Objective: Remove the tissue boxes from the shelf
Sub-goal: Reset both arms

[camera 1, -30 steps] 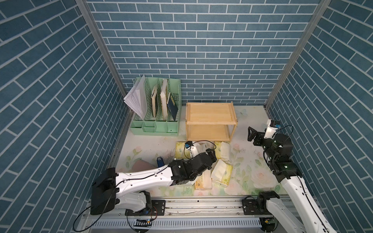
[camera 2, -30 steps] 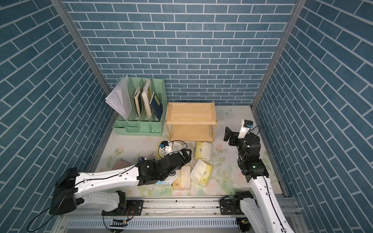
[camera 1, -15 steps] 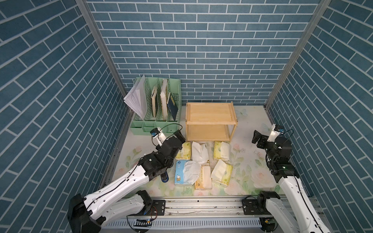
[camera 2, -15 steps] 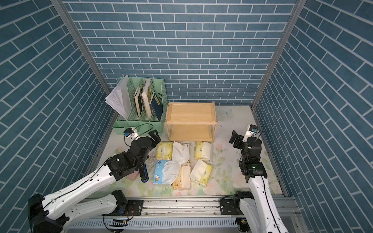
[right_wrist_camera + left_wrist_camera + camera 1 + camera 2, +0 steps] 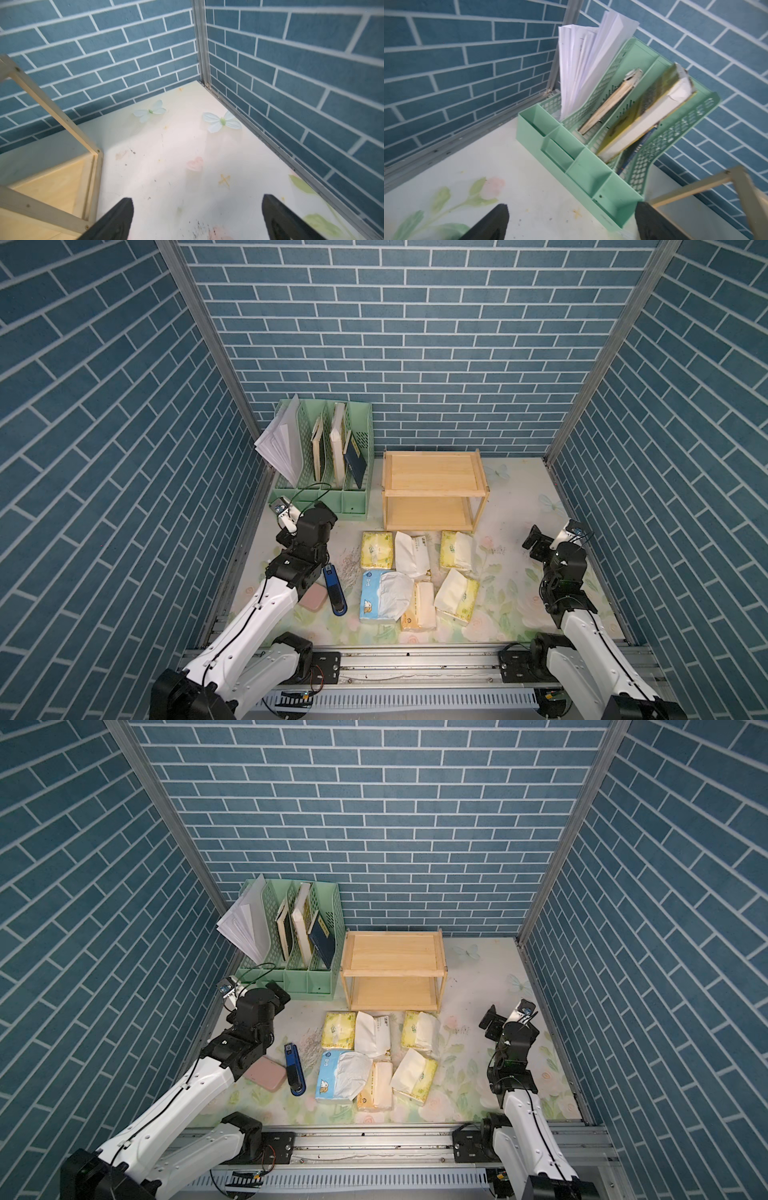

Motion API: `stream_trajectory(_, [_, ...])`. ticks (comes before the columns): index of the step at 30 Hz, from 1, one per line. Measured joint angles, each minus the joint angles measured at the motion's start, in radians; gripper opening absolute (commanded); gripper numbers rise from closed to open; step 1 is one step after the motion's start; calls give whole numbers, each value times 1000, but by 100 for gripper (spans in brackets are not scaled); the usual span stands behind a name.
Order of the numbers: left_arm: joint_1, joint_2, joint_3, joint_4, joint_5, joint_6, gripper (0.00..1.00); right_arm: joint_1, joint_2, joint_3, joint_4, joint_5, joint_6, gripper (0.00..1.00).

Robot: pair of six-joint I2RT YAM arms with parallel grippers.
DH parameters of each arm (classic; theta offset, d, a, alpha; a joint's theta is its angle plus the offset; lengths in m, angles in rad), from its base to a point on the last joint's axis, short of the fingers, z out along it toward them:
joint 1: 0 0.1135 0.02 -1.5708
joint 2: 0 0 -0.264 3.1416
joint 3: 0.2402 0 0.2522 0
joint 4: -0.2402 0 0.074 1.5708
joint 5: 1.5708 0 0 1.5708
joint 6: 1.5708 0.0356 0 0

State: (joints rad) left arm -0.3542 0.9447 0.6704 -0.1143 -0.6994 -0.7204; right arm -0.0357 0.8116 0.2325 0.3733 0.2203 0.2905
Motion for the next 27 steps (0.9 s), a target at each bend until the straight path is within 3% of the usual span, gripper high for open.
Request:
stream_trajectory(5, [50,-29,-117,160,-98,162,100,0,147,-65,187,5,-14,100])
stream_trajectory(11, [153,5,-217,350,-126,296,100,1,300,-132,488,-5,-85,100])
stream_trajectory(22, [235,18,-449,747,-38,447,100,25,623,-161,965,-112,-213,100])
stream_trajectory(27, [244,126,-494,936,26,516,100,42,709,-115,986,-157,-248,100])
